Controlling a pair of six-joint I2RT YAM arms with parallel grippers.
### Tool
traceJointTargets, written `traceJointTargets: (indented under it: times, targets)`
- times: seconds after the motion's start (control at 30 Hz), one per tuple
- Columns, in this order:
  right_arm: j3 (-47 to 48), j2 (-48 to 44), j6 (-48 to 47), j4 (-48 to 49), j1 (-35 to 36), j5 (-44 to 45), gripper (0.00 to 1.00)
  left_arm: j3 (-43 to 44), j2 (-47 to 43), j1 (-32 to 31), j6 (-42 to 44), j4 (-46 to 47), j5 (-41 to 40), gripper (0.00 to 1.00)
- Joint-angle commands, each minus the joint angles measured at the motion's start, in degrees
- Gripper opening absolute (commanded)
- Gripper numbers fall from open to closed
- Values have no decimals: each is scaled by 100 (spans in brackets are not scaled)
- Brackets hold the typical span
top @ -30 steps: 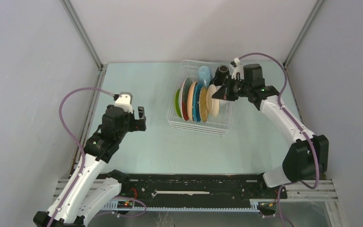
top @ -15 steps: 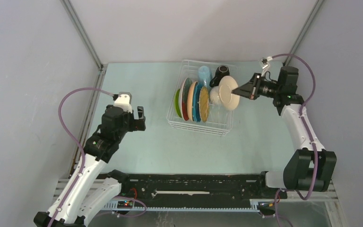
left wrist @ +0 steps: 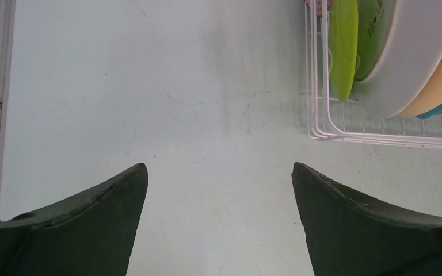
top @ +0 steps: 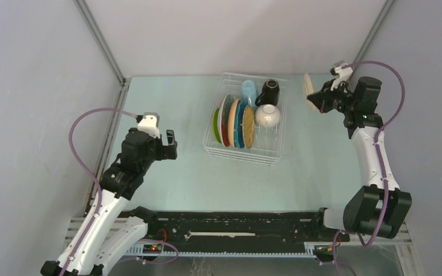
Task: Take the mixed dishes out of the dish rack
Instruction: Place the plate at the corner of the board.
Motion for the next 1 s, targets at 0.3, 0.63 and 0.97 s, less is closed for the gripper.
traceJointTargets:
  times: [0.3,0.63,0.97]
  targets:
    - [1616,2690,-3122,1120,693,5334,0,-67,-221,43,-3,175,25,100]
    - [3054,4661,-3722,1068,749,5727,0,-74,-175,98,14,178,-99,100]
    - [3482,5519,-3816,950,887,5931,8,-61,-35,274,23,186,-39,100]
